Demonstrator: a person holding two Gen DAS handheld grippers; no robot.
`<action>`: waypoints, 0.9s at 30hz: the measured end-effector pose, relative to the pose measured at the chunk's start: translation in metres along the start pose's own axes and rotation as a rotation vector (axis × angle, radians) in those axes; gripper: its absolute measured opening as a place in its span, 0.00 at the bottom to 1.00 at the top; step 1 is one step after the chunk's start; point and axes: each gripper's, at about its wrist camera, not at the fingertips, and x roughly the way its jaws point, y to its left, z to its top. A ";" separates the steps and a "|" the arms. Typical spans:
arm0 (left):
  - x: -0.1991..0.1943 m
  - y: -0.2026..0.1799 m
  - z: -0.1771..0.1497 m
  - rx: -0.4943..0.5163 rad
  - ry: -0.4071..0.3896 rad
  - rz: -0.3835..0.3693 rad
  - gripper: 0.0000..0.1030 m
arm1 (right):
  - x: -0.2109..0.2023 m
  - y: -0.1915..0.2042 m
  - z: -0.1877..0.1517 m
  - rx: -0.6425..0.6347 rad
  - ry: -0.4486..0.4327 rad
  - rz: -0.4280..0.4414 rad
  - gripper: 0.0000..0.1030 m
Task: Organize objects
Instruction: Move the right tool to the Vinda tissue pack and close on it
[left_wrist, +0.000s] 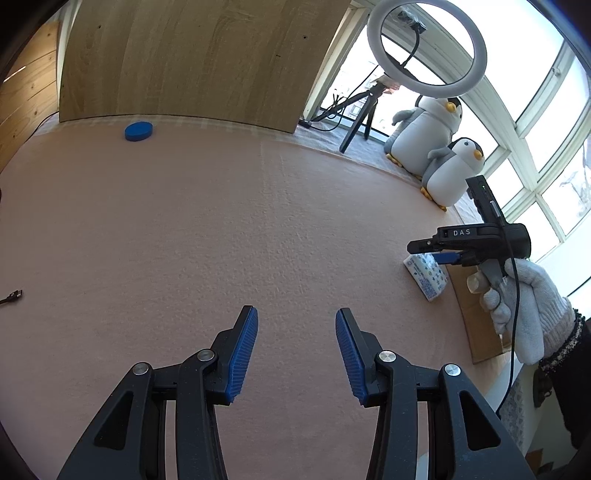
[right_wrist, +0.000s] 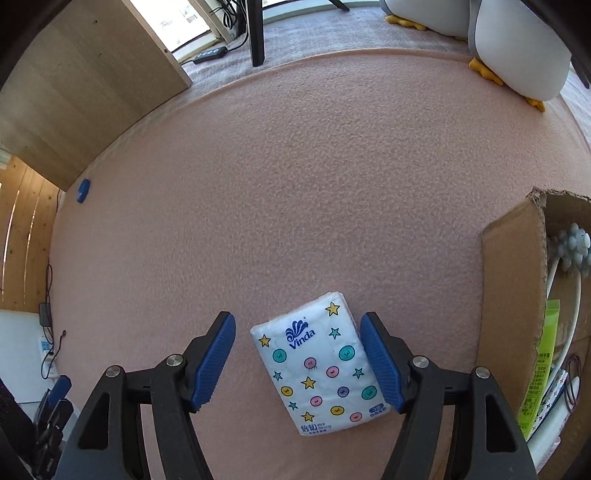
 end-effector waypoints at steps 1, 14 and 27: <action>0.000 -0.001 0.000 0.001 -0.001 0.000 0.46 | -0.001 0.000 -0.006 0.006 0.006 0.022 0.64; 0.027 -0.046 -0.002 0.077 0.064 -0.104 0.49 | -0.003 0.000 -0.044 0.033 -0.035 0.113 0.64; 0.109 -0.151 0.002 0.277 0.192 -0.179 0.62 | -0.017 -0.009 -0.055 0.016 -0.090 0.098 0.64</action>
